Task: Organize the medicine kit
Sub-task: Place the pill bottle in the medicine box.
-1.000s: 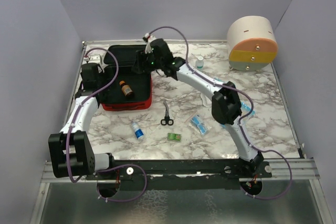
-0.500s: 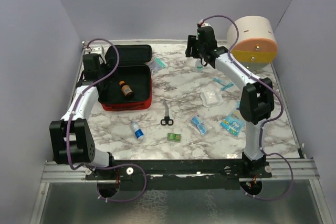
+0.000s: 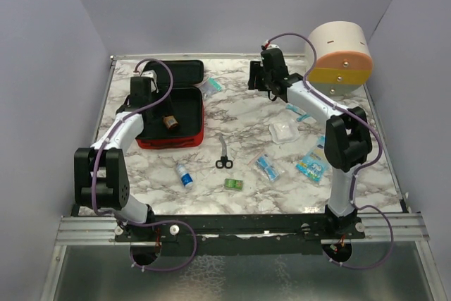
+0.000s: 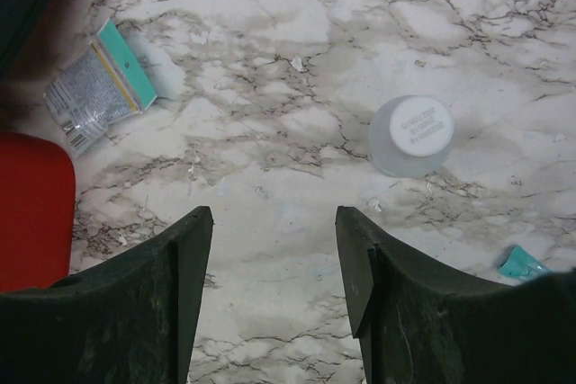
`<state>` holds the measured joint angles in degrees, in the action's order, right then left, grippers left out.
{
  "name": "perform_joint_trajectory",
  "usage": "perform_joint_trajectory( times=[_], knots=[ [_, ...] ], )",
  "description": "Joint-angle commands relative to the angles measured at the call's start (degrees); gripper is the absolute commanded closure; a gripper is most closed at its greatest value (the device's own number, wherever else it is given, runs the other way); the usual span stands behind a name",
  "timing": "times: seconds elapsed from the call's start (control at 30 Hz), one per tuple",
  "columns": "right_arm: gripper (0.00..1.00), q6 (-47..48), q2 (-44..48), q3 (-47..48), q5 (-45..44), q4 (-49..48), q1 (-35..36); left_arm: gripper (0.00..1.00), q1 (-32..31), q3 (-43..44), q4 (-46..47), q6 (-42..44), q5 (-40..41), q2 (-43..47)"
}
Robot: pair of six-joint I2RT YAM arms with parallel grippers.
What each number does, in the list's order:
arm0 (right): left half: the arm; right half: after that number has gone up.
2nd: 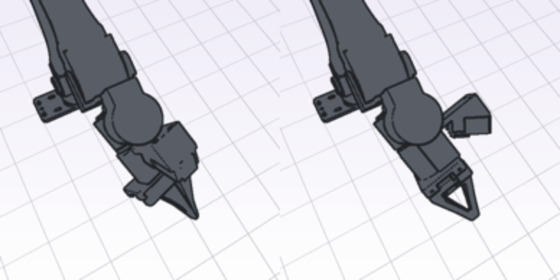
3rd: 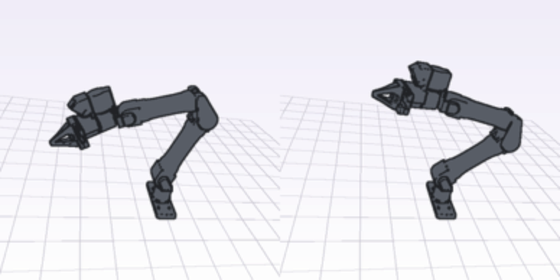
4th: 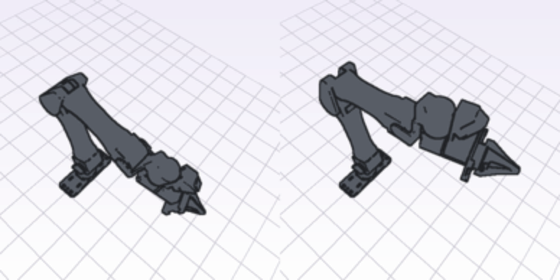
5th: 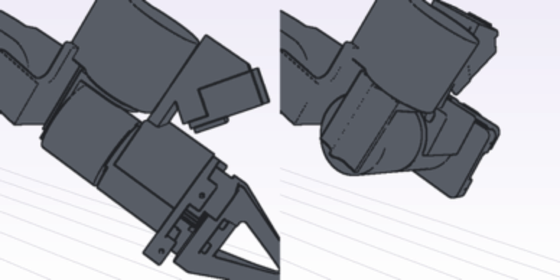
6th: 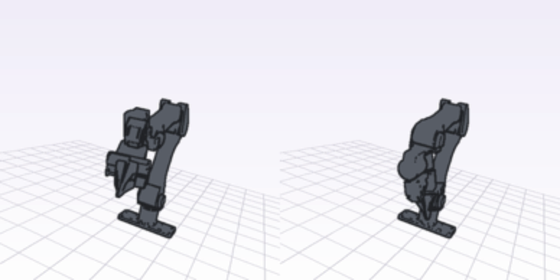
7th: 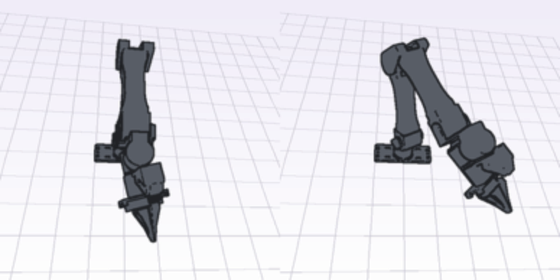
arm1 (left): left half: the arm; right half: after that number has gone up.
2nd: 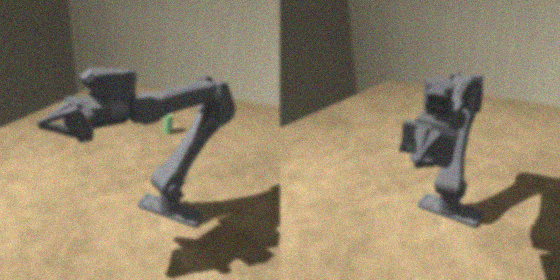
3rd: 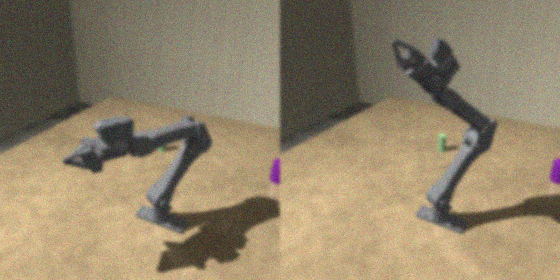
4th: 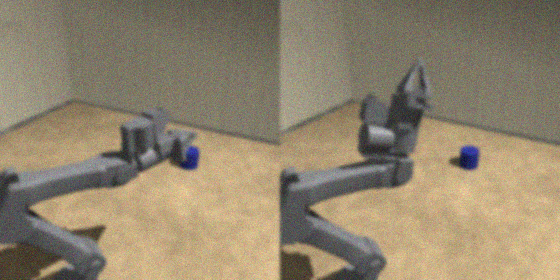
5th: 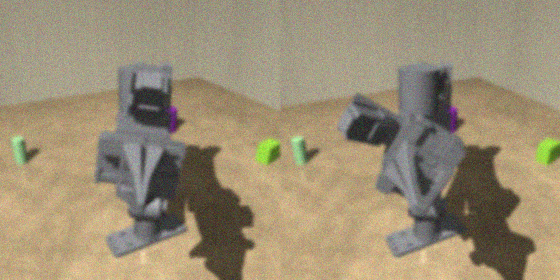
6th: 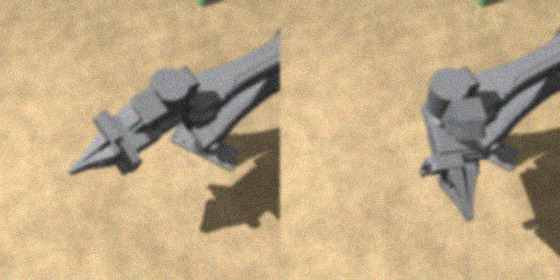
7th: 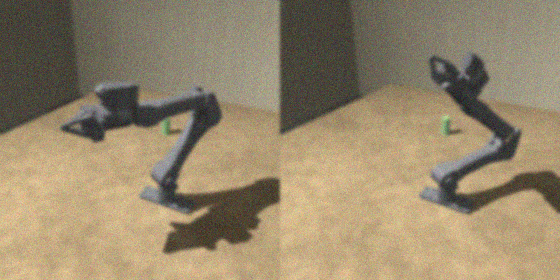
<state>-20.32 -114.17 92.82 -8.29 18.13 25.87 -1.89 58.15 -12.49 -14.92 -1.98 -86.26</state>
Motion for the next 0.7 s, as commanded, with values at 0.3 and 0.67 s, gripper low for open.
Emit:
perform_joint_trajectory(
  times=[0.3,0.67],
  knots=[
    [0.42,-0.5,3.2,2.1,-4.0,0.0,-0.7,0.26,-0.3,7.7,-10.8,-13.5,0.7,-10.0],
    [0.42,-1.3,3.7,0.7,-3.5,0.1,-1.1,0.4,-2.4,12.7,-14.2,-12.7,1.1,-15.0]
  ],
)
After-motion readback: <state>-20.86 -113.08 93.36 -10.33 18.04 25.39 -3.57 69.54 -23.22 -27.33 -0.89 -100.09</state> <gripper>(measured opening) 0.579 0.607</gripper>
